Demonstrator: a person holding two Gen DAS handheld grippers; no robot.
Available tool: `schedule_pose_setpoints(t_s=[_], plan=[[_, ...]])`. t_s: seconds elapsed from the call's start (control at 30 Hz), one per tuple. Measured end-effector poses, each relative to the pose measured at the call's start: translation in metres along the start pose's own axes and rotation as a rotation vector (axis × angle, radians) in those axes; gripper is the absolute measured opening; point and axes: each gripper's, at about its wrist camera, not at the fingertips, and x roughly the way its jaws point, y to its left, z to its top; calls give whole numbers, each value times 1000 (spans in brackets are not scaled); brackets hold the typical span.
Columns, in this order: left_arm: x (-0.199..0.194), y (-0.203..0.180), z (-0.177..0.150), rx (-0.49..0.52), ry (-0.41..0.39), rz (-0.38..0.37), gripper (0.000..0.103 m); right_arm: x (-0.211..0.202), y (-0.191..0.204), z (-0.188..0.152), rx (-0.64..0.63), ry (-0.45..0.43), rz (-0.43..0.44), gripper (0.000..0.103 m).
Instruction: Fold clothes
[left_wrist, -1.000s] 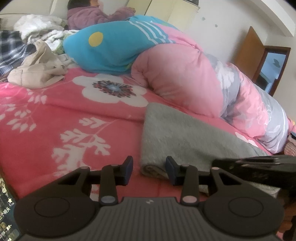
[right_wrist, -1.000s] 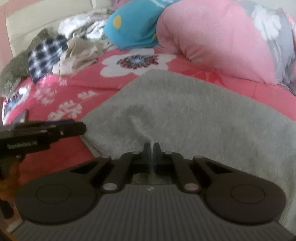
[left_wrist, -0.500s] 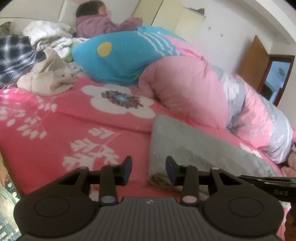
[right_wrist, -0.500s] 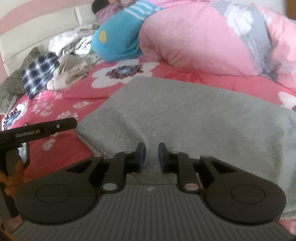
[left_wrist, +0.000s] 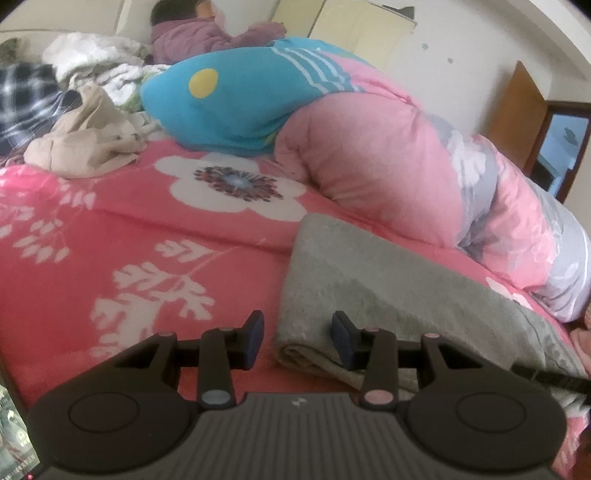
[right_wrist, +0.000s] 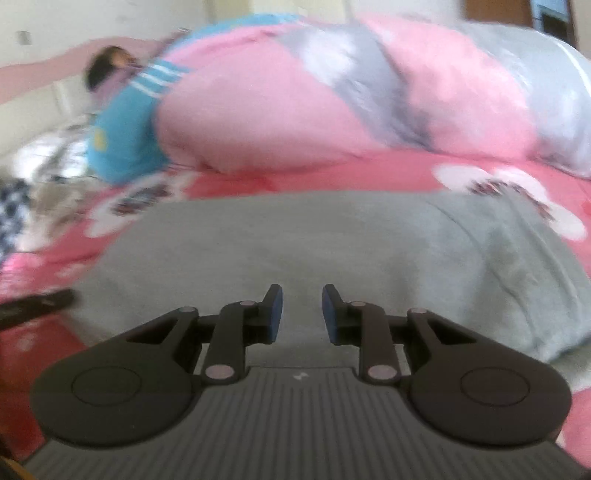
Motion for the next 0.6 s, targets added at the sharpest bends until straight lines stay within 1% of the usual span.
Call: schedule_pose_setpoints(t_s=[0.03,0.1,0.2,0.27,0.33,0.53,0.6], plan=[[1,0,-2,0,2,4,43,8,-8,-7,17,23,-6,22],[2,0,-5,-1,7,11,42,9,-19,-21,43,-29,32,23],[4,2,-9,10,10,-1,42,9,-33,-27,105,-57,93,23],[5,6,-9,-9,16,-13,45,13,-43,-29,149,-70,135,24],[6,10,-9,-32,22,-26,45,15,-45,-30,172,-81,162,24],[2,0,-7,9,26,23,45,13,-50,-35,204,-101,202,24],[4,-1,-6,-3,33,35,45,13,-48,-33,200,-96,200,26]])
